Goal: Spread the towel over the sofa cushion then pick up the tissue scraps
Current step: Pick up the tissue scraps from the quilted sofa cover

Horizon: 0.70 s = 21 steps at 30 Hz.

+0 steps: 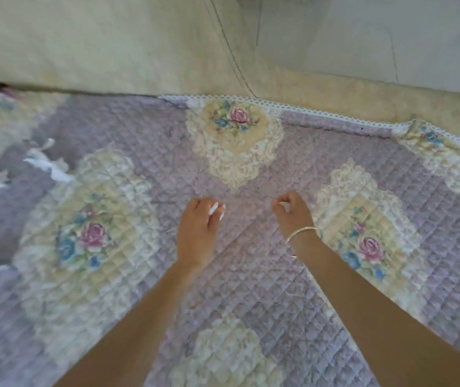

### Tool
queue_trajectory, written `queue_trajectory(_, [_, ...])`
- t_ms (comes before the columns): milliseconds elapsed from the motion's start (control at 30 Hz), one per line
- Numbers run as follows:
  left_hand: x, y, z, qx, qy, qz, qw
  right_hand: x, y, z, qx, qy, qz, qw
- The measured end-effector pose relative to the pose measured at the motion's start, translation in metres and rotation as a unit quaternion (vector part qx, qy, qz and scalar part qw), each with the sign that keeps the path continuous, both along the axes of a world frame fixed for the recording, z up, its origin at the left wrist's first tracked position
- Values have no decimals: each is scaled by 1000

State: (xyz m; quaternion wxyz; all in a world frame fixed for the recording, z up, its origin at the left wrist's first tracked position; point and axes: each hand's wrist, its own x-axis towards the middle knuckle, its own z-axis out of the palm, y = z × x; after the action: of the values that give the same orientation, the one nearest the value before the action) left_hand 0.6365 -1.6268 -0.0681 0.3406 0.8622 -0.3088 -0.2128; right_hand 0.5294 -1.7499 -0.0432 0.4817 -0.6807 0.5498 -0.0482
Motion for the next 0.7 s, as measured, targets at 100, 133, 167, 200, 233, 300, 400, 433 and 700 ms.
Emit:
queue_trajectory(100, [32,44,13,0,-27,54,998,50,37,6,14,-7,80,997])
queue_trajectory(133, [40,56,16,-1,-35,69,997,62,47,8,17,-13,102,995])
queue_trajectory(167, [48,70,19,-1,-40,89,995,76,59,10,24,-18,126,992])
queue_trajectory(200, [55,82,21,0,-46,107,993,87,70,12,28,-26,147,988])
queue_trajectory(233, [63,98,24,2,-54,131,990,100,84,14,31,-36,169,984])
queue_trajectory(300, [76,123,30,7,-66,178,982,122,107,18,43,-57,195,978])
queue_trajectory(400, [93,164,31,29,-52,269,961,153,138,23,56,-65,246,965])
queue_trajectory(433, [99,179,30,36,-52,298,953,164,148,23,58,-70,263,961])
queue_trajectory(700, [178,258,-23,150,-107,438,880,220,208,-23,83,-90,337,934])
